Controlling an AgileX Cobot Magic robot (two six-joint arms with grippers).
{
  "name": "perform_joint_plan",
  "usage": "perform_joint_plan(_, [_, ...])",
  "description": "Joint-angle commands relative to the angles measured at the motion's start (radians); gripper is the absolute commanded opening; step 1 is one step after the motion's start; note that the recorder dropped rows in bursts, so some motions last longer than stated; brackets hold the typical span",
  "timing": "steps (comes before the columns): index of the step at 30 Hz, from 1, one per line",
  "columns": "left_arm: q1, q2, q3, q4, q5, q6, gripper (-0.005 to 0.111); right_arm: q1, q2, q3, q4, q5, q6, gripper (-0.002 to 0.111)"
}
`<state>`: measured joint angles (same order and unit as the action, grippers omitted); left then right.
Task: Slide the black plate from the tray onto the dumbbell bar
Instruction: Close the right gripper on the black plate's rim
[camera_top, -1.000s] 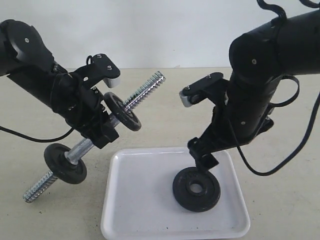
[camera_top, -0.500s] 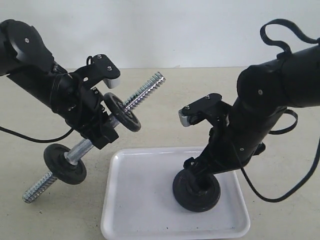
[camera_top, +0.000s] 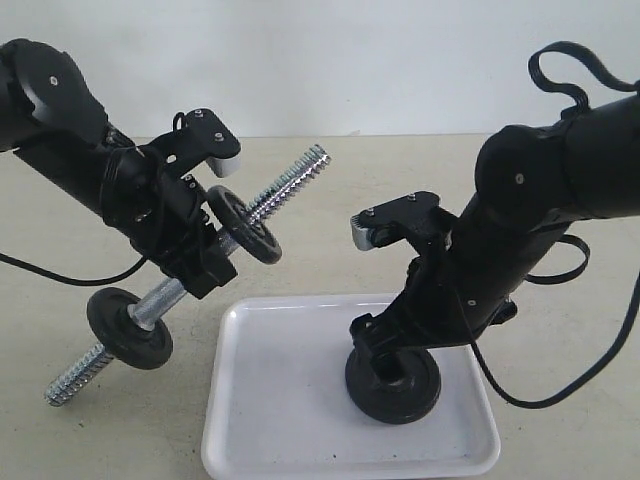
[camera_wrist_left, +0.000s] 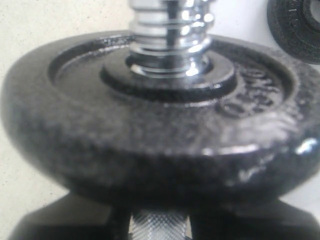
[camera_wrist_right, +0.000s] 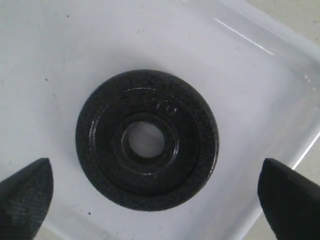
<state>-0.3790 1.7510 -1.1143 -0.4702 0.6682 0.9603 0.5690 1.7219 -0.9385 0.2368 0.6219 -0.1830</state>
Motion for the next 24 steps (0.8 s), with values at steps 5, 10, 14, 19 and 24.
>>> perform_joint_plan(5, [-0.003,-0.052,-0.036,-0.052,-0.045,-0.002,0.004,-0.001,0.079,0.002,0.042,-0.007,-0.079,0.105])
perform_joint_plan(10, [-0.003,-0.052,-0.036,-0.042,-0.045,-0.002,0.004,-0.001,0.105,0.002,0.074,-0.009,-0.081,0.105])
perform_joint_plan(14, [-0.003,-0.052,-0.036,-0.042,-0.045,-0.002,0.004,-0.001,0.105,0.002,0.076,-0.028,-0.081,0.105])
perform_joint_plan(19, [-0.003,-0.052,-0.036,-0.039,-0.045,-0.002,0.004,-0.001,0.105,0.002,0.117,-0.086,-0.016,0.105])
perform_joint_plan(24, [-0.003,-0.052,-0.036,-0.038,-0.045,-0.002,0.004,-0.001,0.105,0.002,0.118,-0.092,-0.002,0.105])
